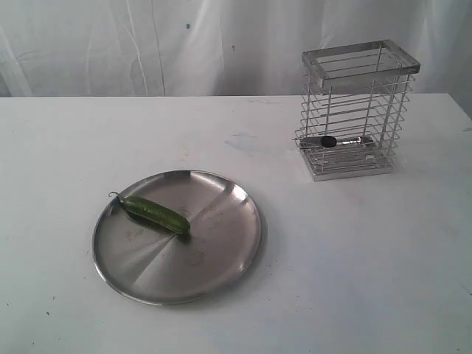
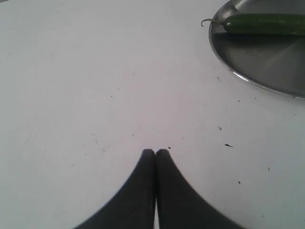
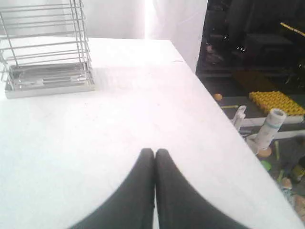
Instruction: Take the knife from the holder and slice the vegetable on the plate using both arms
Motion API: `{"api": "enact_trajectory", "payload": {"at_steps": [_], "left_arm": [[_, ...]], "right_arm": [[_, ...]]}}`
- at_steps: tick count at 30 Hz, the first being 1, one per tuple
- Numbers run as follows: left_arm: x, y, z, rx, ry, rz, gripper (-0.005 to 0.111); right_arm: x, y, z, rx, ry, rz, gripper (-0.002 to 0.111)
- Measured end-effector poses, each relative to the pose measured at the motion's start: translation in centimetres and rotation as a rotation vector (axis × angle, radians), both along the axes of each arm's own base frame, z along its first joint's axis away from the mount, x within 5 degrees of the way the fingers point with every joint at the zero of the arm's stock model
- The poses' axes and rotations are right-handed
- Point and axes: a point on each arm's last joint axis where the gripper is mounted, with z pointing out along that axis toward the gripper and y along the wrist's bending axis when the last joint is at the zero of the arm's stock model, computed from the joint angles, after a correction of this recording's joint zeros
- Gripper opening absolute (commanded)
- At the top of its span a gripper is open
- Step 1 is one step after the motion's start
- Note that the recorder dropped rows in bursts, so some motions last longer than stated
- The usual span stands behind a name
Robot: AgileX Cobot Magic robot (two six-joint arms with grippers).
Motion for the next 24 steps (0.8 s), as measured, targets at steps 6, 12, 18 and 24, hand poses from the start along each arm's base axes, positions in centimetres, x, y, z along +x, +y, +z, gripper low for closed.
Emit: {"api": "enact_trajectory", "payload": {"at_steps": [6,12,18,24], "left_arm": [[0.0,0.0,0.0,0.000,0.000,0.000,0.000],[0.0,0.0,0.0,0.000,0.000,0.000,0.000],[0.0,0.0,0.0,0.000,0.000,0.000,0.000],[0.0,0.0,0.0,0.000,0.000,0.000,0.000]], "right_arm": [[0.1,0.0,0.4,-0.168,-0.007,0.037,0.000],[0.3,0.2,2.8,0.104,-0.342,0.012,0.000],[-0.7,0.0,6.2,0.236,-0.771,0.026,0.000],[-2.0,-0.8,7.9,0.349,-1.036,-0.014,0.000]]}}
